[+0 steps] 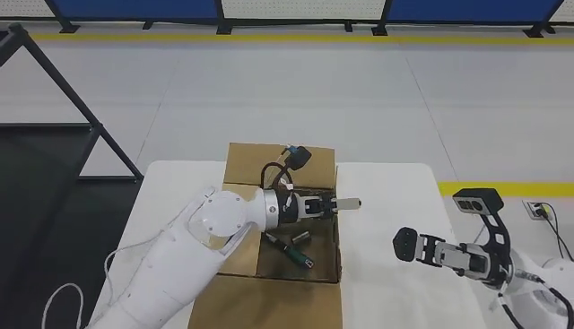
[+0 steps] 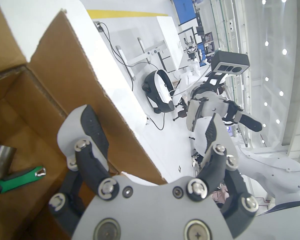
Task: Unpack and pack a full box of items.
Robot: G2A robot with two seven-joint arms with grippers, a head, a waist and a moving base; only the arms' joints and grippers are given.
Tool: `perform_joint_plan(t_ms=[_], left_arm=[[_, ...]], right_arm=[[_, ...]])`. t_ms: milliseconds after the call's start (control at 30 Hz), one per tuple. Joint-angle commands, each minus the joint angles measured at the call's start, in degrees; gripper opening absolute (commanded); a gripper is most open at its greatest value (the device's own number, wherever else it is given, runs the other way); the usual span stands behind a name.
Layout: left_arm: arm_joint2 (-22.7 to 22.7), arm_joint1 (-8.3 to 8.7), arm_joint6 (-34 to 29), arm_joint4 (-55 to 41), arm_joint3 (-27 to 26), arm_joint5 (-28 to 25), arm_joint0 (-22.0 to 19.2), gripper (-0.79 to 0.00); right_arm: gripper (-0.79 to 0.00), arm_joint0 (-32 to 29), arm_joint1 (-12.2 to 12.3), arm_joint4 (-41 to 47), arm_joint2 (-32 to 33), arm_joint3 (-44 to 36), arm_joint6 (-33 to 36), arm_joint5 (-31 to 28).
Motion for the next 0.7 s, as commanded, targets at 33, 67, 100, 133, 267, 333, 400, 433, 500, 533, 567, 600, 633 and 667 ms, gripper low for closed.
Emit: perform_joint_plan(t_ms=[33,67,100,133,267,333,400,433,500,533,567,600,633,667], left_arm=[[2.6,-1.54,0.3,-1.2,2.5,-1.2,-1.7,0.000],[2.9,-1.75,0.3,-1.2,3.0,-1.4,-1.9,0.000],[2.9,-1.75,0.3,-1.2,3.0,-1.4,-1.9,0.000],[2.9,-1.75,0.3,-1.2,3.0,-1.4,-1.9,0.000],[2.9,-1.75,0.3,-1.2,3.0,-1.4,-1.9,0.000],[2.9,-1.75,0.3,-1.2,3.0,-1.4,-1.9,0.000],[2.9,-1.73,0.8,-1.1,2.9,-1.3,-1.3,0.000],[2.8,-1.70,1.1,-0.7,2.5,-1.4,-0.6,0.000],[2.7,-1.71,0.8,-0.3,1.9,-2.0,-0.1,0.000],[2.8,-1.87,0.7,-0.6,1.8,-2.6,0.1,0.000],[3.1,-2.08,0.8,-0.5,1.9,-2.7,0.1,0.000],[3.5,-2.34,1.0,-0.2,2.2,-2.8,-0.1,0.000],[4.0,-2.64,1.2,0.3,2.6,-2.7,-0.4,0.000],[4.6,-2.97,1.4,0.8,3.1,-2.5,-0.7,0.000]], right_arm=[[0.000,-0.4,0.1,-0.6,0.6,-0.1,-0.1,-0.1],[0.000,-0.4,0.1,-0.6,0.6,-0.1,-0.1,-0.1],[0.000,-0.4,0.1,-0.6,0.6,-0.1,-0.1,-0.1],[0.000,-0.4,0.1,-0.6,0.6,-0.1,-0.1,-0.1],[0.000,-0.4,0.1,-0.7,0.5,-0.1,-0.5,0.0],[0.000,-0.8,0.1,-1.8,0.1,-1.4,-1.9,0.5],[0.000,-0.7,0.2,-1.6,-0.3,-1.9,-0.7,1.0],[0.000,-0.5,0.3,-1.3,-0.5,-1.9,0.1,1.2],[0.000,-0.1,0.4,-0.8,-0.7,-1.7,1.4,1.5],[0.000,0.3,0.4,-0.7,-0.9,-1.7,2.2,2.2],[0.000,0.5,0.5,-0.5,-1.1,-1.6,2.8,2.8],[0.000,0.8,0.6,-0.2,-1.3,-1.6,3.3,3.3],[0.000,1.0,0.6,0.1,-1.5,-1.5,3.8,3.8],[0.000,1.2,0.7,0.2,-1.7,-1.4,4.1,4.1]])
